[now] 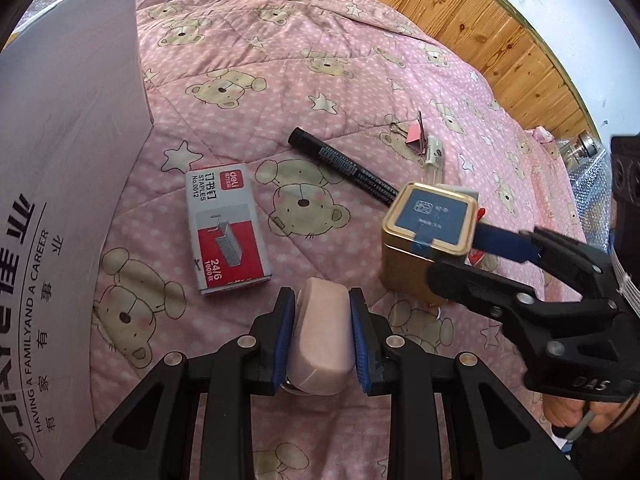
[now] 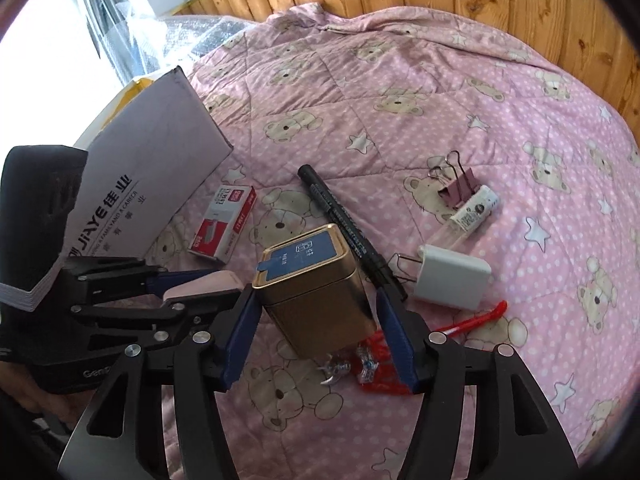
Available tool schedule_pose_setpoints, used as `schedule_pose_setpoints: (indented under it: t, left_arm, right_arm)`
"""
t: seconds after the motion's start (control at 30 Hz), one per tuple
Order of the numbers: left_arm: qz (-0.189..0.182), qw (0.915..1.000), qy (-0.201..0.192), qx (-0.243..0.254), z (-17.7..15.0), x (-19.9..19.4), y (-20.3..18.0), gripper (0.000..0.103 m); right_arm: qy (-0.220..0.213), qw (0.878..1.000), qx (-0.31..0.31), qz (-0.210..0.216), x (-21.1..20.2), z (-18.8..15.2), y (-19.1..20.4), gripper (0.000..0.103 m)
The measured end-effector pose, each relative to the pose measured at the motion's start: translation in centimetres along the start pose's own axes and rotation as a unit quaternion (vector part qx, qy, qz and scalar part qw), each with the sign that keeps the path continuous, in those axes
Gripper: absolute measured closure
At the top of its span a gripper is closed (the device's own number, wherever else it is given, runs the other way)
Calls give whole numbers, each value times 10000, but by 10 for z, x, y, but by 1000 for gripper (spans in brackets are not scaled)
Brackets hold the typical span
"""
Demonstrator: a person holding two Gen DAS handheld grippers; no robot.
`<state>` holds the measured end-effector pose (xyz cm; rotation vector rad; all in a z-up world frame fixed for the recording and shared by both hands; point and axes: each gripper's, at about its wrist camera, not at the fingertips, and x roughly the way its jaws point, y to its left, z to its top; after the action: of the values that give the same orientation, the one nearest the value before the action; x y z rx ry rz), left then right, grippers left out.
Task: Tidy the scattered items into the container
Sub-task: 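Grasp the beige stapler with the left tool while the right grasps the gold tin, then carry the stapler and gold tin with both tools over the white box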
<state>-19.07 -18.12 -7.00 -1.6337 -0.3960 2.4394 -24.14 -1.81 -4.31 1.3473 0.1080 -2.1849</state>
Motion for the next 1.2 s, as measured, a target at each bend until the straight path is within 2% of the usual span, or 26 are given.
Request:
schedule_pose_setpoints:
  t: [0.1, 0.27, 0.53, 0.8, 1.2]
  left_arm:
    - [42, 10000, -21, -11, -1, -1, -1, 75]
    - [62, 9999, -57, -84, -3, -7, 3, 75]
    - [56, 9999, -141, -49, -5, -20, -1, 75]
    - [-13, 9993, -379, 14, -13, -46, -10, 75]
    - [-106, 9987, -486, 109, -42, -73, -18, 75]
  right_arm:
    - [-4, 10000, -5, -20, 10, 2, 1, 43]
    - [3, 9995, 298, 75, 2, -4, -2, 44]
    - [-240, 9970, 733, -16, -30, -22, 3, 49]
    - [-433, 9928, 1117, 28, -54, -44, 15, 50]
    - [-546, 9928, 1059, -136, -77, -73, 48, 50]
